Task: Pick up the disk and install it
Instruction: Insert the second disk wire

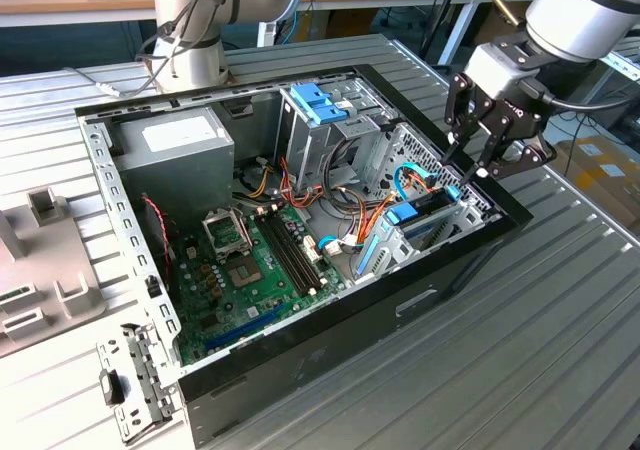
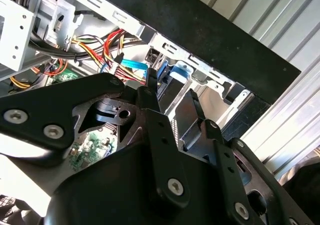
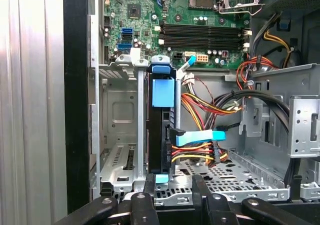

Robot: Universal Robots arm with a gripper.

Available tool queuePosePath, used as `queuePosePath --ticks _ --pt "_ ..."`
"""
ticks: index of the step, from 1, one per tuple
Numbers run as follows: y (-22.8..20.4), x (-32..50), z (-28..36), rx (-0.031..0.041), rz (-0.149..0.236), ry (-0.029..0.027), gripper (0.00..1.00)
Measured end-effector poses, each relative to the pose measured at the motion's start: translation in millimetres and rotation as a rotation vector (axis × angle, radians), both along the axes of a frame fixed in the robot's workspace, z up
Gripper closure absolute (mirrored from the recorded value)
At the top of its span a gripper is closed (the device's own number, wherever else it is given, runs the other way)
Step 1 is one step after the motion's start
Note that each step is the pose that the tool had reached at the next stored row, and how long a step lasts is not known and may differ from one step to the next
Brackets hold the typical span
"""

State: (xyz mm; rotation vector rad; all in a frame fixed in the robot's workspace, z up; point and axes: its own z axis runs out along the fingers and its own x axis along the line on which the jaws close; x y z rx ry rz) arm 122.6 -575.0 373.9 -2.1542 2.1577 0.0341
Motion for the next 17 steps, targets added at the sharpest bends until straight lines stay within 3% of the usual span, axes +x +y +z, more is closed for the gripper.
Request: queuePosePath --ticks 9,17 --pt "0.0 -11.8 0.0 0.0001 0.000 -0.0013 0.58" --pt "0.0 -31.0 -0.1 0.0002 0.000 -0.0026 0.58"
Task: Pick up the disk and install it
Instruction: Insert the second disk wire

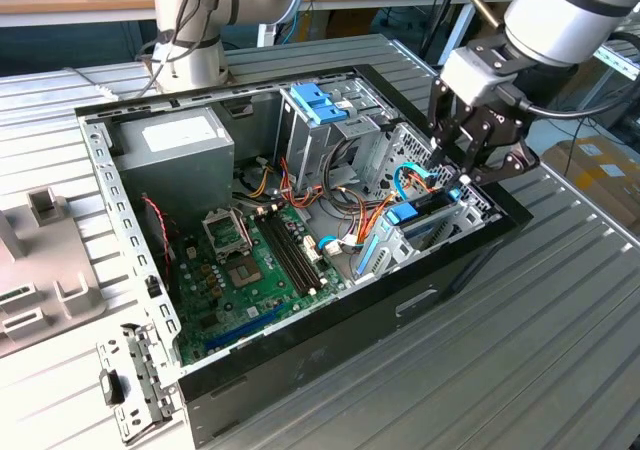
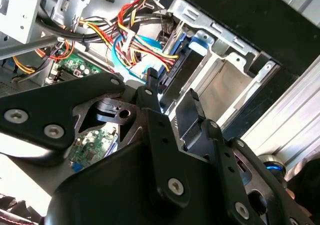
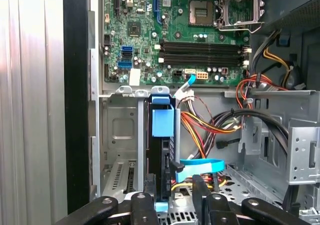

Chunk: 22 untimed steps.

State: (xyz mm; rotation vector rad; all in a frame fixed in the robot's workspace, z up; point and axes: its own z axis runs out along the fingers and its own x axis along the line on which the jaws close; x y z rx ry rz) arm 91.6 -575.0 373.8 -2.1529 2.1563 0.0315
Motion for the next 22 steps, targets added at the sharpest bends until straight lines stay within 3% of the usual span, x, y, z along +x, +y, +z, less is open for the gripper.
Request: queuePosePath --ticks 9,17,18,22 --pt "0.0 -4.0 -9.6 0.0079 0.000 0.0000 0.58" --pt "0.0 -4.0 -10.5 0.0078 0.000 0.0000 0.58" --pt "0.0 -4.0 -10.5 0.0078 0.000 0.0000 0.59" --pt "0.0 -4.0 -10.7 0.0079 0.000 0.0000 0.84"
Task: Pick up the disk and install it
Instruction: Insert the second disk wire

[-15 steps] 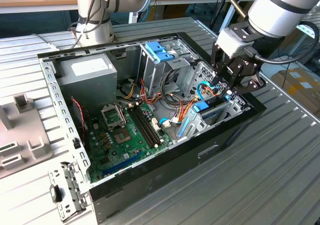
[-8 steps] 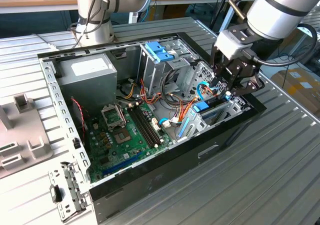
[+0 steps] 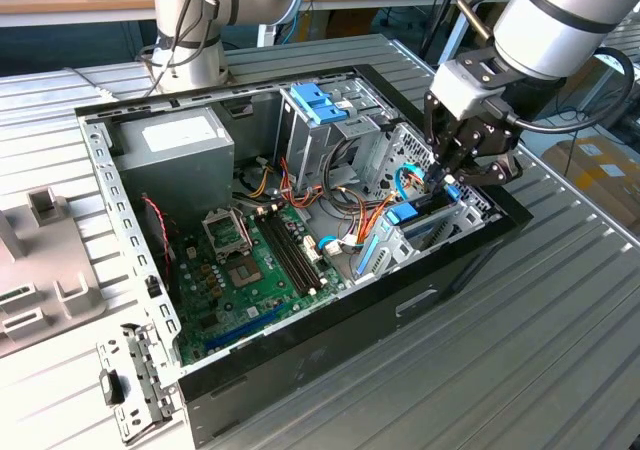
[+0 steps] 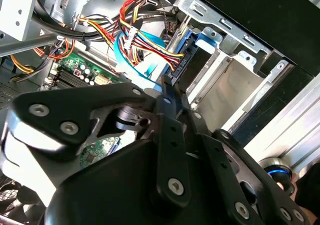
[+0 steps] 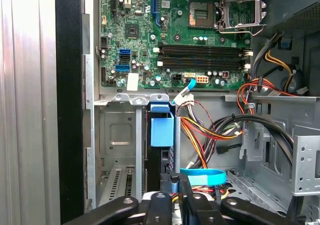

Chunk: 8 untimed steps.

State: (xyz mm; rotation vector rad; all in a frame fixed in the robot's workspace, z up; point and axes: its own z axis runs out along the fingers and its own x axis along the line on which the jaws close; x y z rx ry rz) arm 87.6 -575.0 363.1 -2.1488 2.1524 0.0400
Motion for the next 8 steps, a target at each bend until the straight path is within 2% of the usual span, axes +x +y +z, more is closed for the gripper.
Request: queuePosePath --ticks 8 --pt "0.0 0.0 -0.5 0.0000 0.000 0.0000 0.84"
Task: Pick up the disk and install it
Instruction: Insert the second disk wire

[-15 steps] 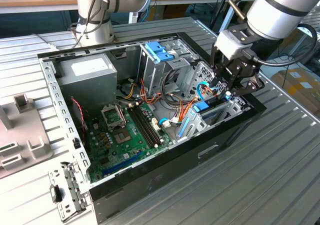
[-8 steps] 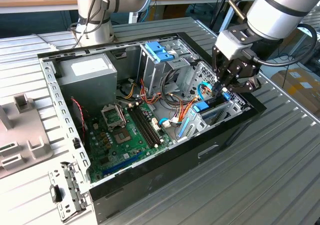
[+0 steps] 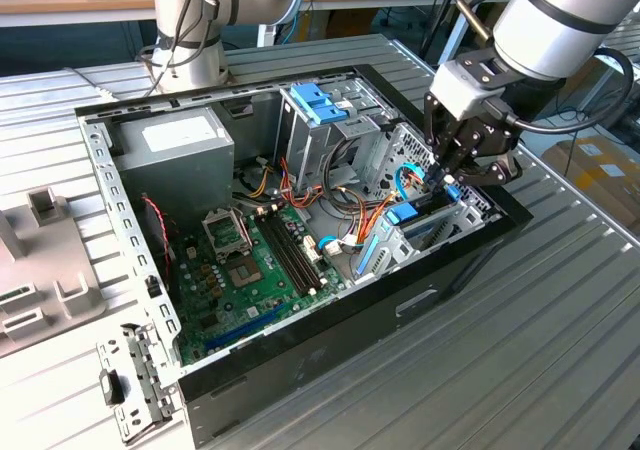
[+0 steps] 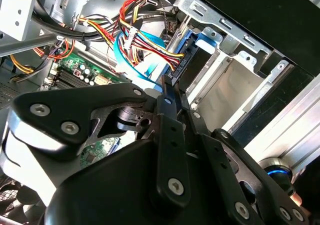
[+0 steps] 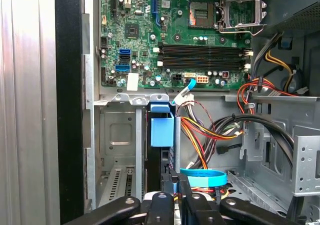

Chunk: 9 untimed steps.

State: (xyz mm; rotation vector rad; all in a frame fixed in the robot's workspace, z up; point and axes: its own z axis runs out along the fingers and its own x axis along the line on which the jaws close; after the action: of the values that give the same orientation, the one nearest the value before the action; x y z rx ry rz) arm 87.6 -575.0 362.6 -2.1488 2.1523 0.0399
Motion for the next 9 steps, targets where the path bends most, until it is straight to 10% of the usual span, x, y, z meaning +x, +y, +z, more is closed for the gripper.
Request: queuePosePath --ticks 9 --pt "-3.0 -0.3 0.0 0.0001 0.000 0.0000 0.84"
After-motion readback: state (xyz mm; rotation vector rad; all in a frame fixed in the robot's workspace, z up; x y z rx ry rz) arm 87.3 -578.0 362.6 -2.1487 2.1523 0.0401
